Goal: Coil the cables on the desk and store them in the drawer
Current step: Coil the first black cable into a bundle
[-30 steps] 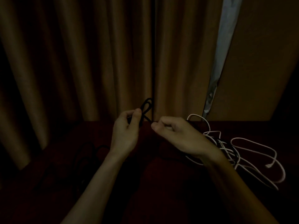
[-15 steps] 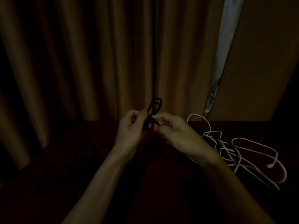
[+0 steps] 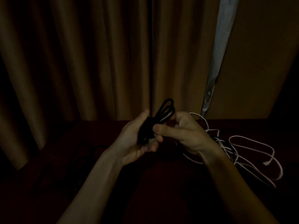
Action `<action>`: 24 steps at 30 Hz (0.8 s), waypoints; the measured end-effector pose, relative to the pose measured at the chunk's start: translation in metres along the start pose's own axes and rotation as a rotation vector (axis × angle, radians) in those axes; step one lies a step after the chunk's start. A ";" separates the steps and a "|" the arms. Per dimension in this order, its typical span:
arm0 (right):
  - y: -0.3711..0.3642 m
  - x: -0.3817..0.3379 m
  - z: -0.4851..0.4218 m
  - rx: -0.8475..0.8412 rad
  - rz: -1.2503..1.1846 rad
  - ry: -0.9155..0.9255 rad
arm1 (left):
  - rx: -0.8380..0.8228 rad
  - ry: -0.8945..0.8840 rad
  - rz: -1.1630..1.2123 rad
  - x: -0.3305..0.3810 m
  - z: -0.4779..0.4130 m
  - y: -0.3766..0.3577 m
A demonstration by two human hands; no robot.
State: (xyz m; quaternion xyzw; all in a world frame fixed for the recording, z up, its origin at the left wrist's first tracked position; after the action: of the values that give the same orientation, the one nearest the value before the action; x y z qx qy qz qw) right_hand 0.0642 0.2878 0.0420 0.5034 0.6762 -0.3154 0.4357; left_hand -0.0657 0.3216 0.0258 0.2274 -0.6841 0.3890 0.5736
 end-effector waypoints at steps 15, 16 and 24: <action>0.023 0.023 -0.009 0.510 0.240 -0.070 | 0.164 -0.613 -1.183 0.007 0.001 0.002; 0.022 0.024 -0.008 0.525 0.233 -0.091 | 0.153 -0.601 -1.219 0.003 0.000 0.002; 0.007 0.012 -0.008 0.391 0.300 -0.046 | 0.270 -0.635 -1.129 0.001 -0.004 0.015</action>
State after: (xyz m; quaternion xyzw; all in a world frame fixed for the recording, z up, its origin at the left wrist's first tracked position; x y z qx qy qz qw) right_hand 0.0670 0.3017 0.0350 0.6658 0.5099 -0.3831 0.3872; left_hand -0.0747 0.3334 0.0226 0.7246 -0.5408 0.0248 0.4265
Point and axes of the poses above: each hand's wrist, its own z-axis away from the middle knuckle, its own y-axis out of the back of the hand, x = y × z, the point moved 4 cm from there along -z, towards the middle knuckle
